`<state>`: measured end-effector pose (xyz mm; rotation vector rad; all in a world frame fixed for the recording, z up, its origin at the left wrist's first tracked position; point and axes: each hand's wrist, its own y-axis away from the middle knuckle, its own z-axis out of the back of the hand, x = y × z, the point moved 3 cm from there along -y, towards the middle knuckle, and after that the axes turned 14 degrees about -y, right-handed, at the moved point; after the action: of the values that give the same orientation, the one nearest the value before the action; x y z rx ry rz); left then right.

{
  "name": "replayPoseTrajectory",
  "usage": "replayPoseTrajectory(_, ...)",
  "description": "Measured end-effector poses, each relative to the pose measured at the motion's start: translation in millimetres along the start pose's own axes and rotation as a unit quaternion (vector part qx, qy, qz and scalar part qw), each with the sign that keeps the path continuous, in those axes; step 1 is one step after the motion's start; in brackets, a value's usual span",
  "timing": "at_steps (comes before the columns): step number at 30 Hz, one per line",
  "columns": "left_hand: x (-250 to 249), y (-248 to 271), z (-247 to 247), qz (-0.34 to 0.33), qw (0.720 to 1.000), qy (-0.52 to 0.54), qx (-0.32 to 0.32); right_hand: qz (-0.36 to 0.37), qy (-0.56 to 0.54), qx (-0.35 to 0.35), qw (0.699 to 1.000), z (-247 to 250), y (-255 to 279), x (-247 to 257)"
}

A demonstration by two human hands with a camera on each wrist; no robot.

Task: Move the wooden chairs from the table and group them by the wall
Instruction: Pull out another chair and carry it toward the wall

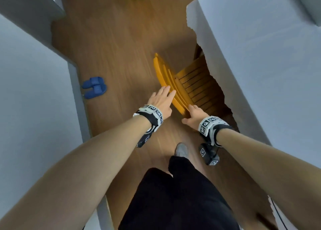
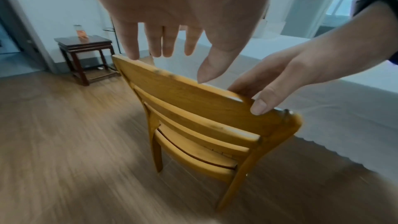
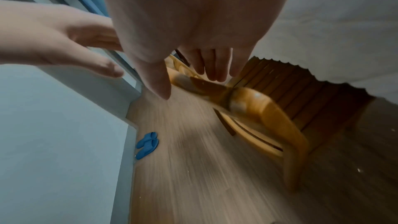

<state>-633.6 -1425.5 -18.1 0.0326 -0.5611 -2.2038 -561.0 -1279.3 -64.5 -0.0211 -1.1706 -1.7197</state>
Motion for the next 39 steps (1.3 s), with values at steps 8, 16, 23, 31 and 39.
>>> replayPoseTrajectory(8,50,-99,-13,-0.224,0.96,-0.163,0.046,-0.132,-0.091,-0.01,0.987,-9,-51,36)
replayPoseTrajectory(16,70,-164,-17,-0.455,0.852,-0.249,0.071,-0.233,-0.176,-0.112,0.95,-20,-61,59)
replayPoseTrajectory(23,108,-145,-40,-0.55,0.784,-0.281,0.069,-0.327,-0.216,-0.136,0.91,-64,-62,119)
replayPoseTrajectory(31,174,-148,-57,-0.633,0.693,-0.339,0.069,-0.386,-0.303,-0.198,0.849,-123,-86,211)
replayPoseTrajectory(39,242,-157,-65,-0.712,0.585,-0.387,0.011,-0.444,-0.37,-0.272,0.77,-173,-140,309)
